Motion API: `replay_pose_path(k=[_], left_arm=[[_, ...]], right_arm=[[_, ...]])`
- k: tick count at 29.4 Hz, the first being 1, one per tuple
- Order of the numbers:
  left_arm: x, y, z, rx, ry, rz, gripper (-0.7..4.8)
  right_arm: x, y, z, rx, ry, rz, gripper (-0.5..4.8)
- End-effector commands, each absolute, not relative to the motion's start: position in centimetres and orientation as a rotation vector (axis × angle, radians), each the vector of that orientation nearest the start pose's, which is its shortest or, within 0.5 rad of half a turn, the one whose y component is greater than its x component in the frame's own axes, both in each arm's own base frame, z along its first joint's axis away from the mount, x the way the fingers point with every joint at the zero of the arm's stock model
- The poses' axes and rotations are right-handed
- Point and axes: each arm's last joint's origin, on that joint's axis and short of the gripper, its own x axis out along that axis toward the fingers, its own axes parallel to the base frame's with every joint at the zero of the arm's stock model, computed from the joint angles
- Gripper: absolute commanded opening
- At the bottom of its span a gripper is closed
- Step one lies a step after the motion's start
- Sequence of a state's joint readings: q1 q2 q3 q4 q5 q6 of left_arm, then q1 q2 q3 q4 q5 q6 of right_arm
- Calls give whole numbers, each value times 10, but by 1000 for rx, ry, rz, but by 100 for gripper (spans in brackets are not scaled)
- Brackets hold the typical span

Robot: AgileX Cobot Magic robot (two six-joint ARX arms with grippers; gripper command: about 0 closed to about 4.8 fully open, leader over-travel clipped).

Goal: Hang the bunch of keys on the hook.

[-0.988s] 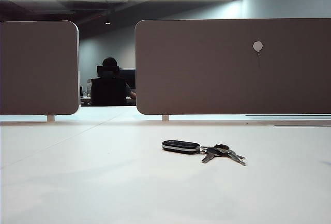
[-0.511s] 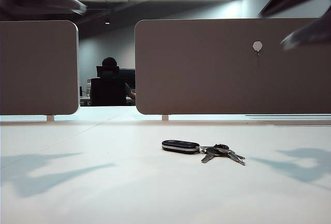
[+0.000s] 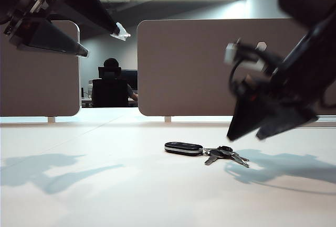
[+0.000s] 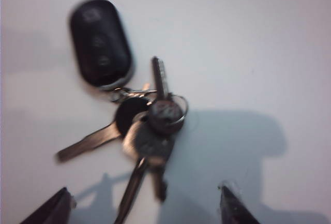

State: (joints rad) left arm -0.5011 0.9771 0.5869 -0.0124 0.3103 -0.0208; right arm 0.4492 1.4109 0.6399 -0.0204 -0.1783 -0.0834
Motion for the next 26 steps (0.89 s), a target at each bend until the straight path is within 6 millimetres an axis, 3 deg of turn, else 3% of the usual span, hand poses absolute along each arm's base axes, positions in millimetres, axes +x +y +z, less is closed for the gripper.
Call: replay_pose_path(k=[1,10,26], left_arm=[[179,-108,247,35,436,-799,479],[177,-107,241,65,492,-783,479],[175,-105,237,80,536,-765,479]], right_arm=[[248,126,165,-252,717,608,368],[268,135,178,-300,583,595,352],[265,152,153,-436,630,658,350]])
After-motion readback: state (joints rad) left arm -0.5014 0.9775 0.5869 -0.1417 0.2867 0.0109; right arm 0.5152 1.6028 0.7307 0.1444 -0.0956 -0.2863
